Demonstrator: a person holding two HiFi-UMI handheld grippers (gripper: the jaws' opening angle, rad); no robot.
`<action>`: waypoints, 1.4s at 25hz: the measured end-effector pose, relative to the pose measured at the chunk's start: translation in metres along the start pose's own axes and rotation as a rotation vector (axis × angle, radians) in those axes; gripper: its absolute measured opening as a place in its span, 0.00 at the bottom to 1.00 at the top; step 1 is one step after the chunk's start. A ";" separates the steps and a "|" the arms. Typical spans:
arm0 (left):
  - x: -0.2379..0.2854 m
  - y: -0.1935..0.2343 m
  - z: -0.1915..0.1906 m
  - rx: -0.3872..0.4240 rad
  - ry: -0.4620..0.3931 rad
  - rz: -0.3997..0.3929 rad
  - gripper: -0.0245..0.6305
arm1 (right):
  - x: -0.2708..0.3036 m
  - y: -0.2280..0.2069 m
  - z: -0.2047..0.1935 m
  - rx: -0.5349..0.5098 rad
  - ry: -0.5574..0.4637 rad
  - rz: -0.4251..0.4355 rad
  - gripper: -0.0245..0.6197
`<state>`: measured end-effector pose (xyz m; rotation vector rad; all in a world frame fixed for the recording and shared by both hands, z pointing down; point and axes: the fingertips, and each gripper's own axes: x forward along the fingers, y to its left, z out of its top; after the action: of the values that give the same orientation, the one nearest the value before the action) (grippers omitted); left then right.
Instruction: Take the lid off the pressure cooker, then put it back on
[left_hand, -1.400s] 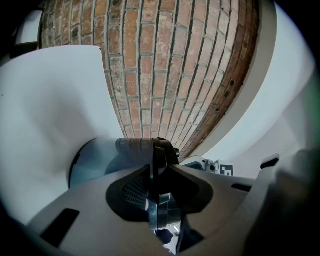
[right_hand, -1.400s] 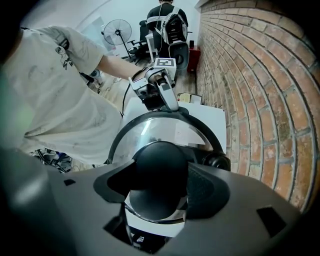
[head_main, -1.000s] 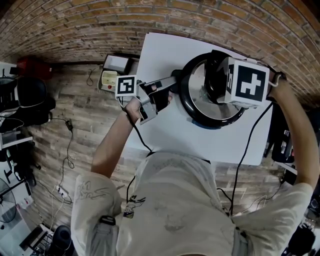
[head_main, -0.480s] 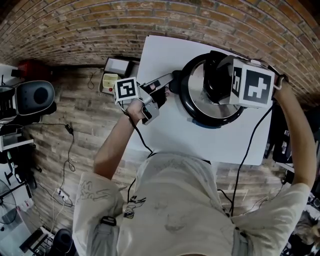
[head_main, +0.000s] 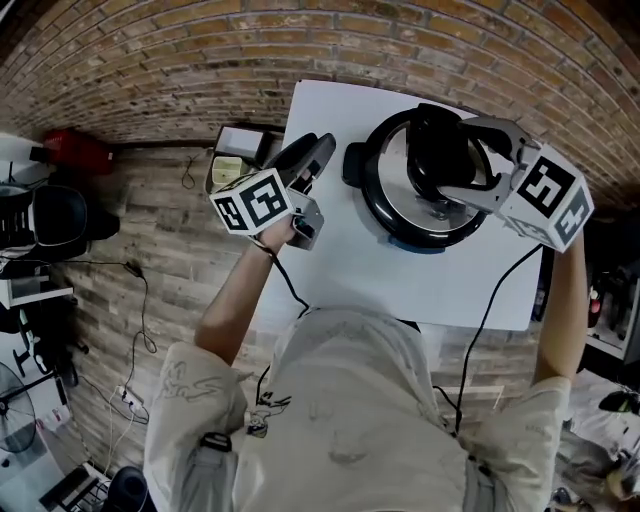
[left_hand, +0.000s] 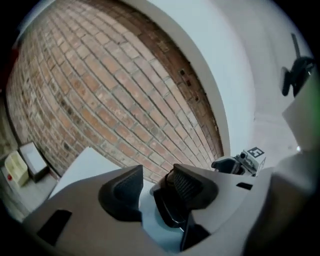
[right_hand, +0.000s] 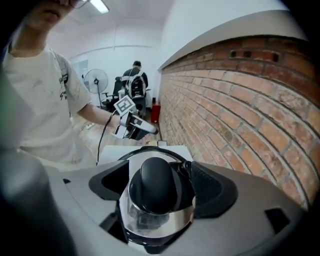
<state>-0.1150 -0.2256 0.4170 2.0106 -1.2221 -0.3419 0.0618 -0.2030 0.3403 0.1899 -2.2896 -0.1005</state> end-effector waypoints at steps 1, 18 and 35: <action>-0.005 -0.004 0.006 0.068 -0.031 0.026 0.35 | -0.005 -0.001 0.000 0.042 -0.052 -0.028 0.66; -0.060 -0.096 0.033 0.872 -0.233 0.162 0.35 | -0.089 0.024 -0.050 0.541 -0.568 -0.735 0.66; -0.093 -0.077 0.003 0.904 -0.267 0.281 0.35 | -0.078 0.068 -0.092 0.743 -0.677 -0.960 0.66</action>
<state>-0.1144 -0.1272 0.3467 2.5142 -2.0586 0.1281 0.1744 -0.1243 0.3529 1.8605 -2.5518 0.2419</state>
